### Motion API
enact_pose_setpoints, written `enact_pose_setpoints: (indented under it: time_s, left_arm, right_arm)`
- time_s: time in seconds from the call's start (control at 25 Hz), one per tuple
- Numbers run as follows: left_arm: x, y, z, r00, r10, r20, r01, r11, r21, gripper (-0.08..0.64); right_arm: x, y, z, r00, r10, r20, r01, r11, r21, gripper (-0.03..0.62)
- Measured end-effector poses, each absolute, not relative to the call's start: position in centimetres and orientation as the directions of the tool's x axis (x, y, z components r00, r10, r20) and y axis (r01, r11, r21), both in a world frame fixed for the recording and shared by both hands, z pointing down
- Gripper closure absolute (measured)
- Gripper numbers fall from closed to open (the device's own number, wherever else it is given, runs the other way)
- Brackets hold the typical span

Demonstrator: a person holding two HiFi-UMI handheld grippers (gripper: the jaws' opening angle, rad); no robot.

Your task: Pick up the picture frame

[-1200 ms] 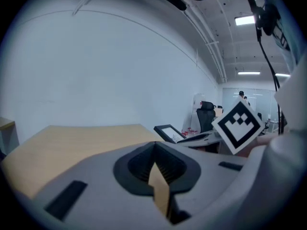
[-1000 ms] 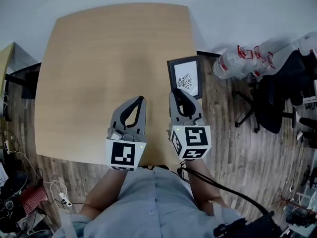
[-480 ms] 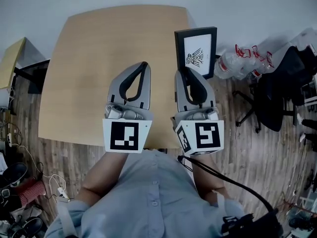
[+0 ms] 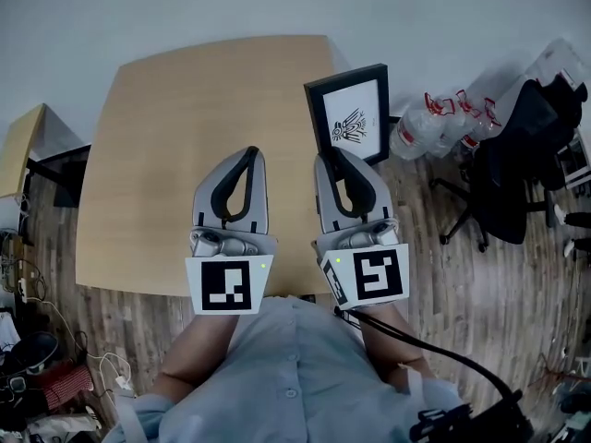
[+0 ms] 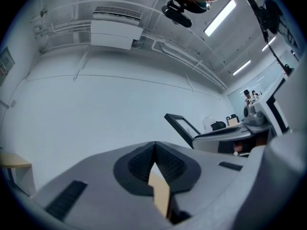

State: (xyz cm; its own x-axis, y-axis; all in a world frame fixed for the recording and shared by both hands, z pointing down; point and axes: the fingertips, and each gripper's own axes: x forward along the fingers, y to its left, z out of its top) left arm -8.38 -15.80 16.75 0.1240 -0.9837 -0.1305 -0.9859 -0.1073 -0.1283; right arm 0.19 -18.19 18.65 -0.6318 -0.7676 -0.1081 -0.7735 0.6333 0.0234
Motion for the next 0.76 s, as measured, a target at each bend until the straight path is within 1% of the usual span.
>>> enact_pose_setpoints:
  time_s: [0.28,0.76]
  left_arm:
    - [-8.37,-15.63,16.06,0.127,-0.980,-0.150,-0.984,-0.106,-0.140,0.558]
    - [-8.55,-15.61,15.99,0.122,-0.982,-0.144,-0.987,-0.104,-0.125,0.558]
  right_arm:
    - [0.20,-17.81,18.03,-0.638,-0.759,-0.127,-0.767,0.641,0.029,0.534]
    - [0.22,-17.71,17.83,-0.645,-0.755,-0.119,-0.763,0.646,0.031,0.532]
